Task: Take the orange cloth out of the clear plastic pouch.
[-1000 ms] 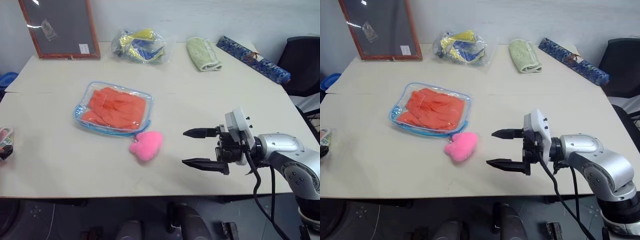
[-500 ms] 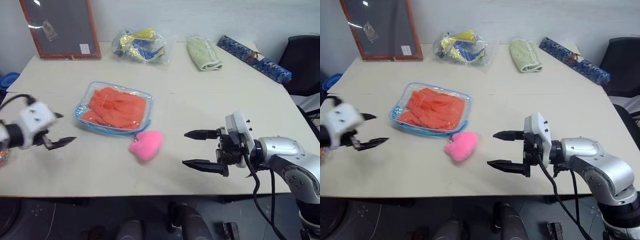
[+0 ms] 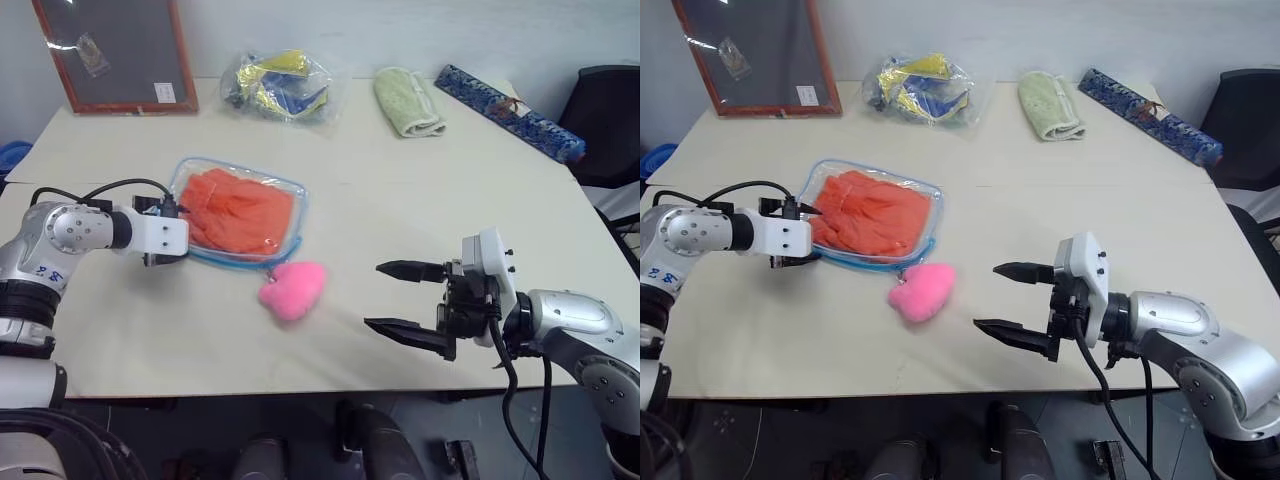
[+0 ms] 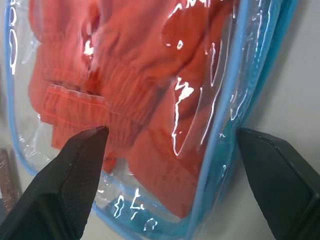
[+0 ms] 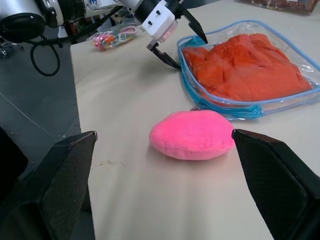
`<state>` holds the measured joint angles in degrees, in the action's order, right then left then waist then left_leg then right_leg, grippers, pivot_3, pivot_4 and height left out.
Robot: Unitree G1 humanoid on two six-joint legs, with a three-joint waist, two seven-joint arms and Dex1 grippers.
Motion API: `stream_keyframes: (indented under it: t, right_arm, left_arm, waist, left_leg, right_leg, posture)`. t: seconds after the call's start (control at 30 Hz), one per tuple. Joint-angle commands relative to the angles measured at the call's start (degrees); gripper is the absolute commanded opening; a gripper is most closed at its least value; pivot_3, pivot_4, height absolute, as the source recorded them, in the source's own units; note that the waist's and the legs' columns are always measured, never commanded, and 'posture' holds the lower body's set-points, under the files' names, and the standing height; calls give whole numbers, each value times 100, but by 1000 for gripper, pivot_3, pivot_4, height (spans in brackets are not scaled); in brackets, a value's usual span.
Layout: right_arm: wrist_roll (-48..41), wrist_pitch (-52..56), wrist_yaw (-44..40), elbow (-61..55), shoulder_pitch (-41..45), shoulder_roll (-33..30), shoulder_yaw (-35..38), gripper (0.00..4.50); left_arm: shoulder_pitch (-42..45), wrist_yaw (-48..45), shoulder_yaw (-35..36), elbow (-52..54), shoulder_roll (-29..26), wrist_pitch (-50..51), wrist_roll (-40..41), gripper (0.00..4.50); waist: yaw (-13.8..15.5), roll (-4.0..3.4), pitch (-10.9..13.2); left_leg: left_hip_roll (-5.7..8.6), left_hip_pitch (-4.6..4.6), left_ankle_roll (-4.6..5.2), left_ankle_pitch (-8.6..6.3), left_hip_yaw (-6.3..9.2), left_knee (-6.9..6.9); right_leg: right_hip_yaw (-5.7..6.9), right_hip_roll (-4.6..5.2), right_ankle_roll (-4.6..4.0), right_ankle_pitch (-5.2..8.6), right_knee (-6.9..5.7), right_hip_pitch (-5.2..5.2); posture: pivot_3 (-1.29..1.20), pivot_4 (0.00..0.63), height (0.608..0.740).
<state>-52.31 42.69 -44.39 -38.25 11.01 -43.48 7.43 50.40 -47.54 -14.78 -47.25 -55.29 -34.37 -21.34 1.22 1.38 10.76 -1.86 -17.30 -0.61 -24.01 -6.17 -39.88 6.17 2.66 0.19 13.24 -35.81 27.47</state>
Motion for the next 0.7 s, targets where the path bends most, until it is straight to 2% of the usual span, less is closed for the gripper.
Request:
stream_keyframes:
  t: [0.03, 0.1, 0.2, 0.47, 0.6, 0.63, 0.7]
  right_arm:
    - [-149, -41, 79, -254, -74, -70, 231, 4500]
    - [-143, -69, 98, -270, -110, -80, 217, 4500]
    - [-146, -92, 114, -290, -138, -97, 212, 4500]
    - [-162, -105, 1, -245, -172, -221, 276, 4500]
    - [-214, -78, -67, -276, -294, -302, 370, 4500]
    - [-224, -77, -98, -291, -355, -331, 403, 4500]
    - [-245, -79, -150, -319, -486, -394, 466, 4500]
  left_arm:
    - [210, -20, 31, -243, -20, -168, 6, 4322]
    - [223, 22, 6, -350, 26, -225, -37, 4322]
    - [191, -53, 8, -389, 133, -247, 24, 3768]
    - [-268, -482, 176, 201, 273, -54, 457, 1377]
    - [-1037, -754, 435, 1585, 356, 818, 998, 207]
    - [-1329, -798, 519, 2193, 430, 1220, 1197, 20]
    - [-1893, -838, 615, 3368, 562, 1999, 1444, 20]
  waist:
    - [3, 0, 0]
    - [-1, 0, 0]
    - [5, 0, 0]
    - [9, 1, -1]
    - [8, 1, -1]
    - [7, 0, -1]
    - [7, 0, -1]
  left_leg:
    - [-2, 3, 2, -1, 0, -5]
    - [-4, 6, 4, -2, -1, -7]
    - [-5, 4, 5, -2, -1, -7]
    - [-4, 2, 5, -3, 0, -8]
    - [-8, 4, 5, -3, 2, -9]
    - [-8, 4, 5, -3, 4, -9]
    - [-10, 8, 5, -3, 22, -9]
  right_leg:
    - [-5, 1, 0, 0, 6, -3]
    - [-13, 3, 0, 0, 7, -3]
    - [-12, 1, 0, 0, -12, -2]
    - [-9, 2, 2, -2, -10, -3]
    - [-13, 3, 2, -2, -12, -3]
    - [-14, 3, 2, -2, -12, -3]
    - [-22, 4, 2, -2, -14, -4]
  posture:
    - [0, 150, 740]
    - [0, 150, 740]
    - [0, 150, 740]
    - [0, 150, 740]
    - [0, 150, 740]
    - [0, 150, 740]
    - [0, 150, 740]
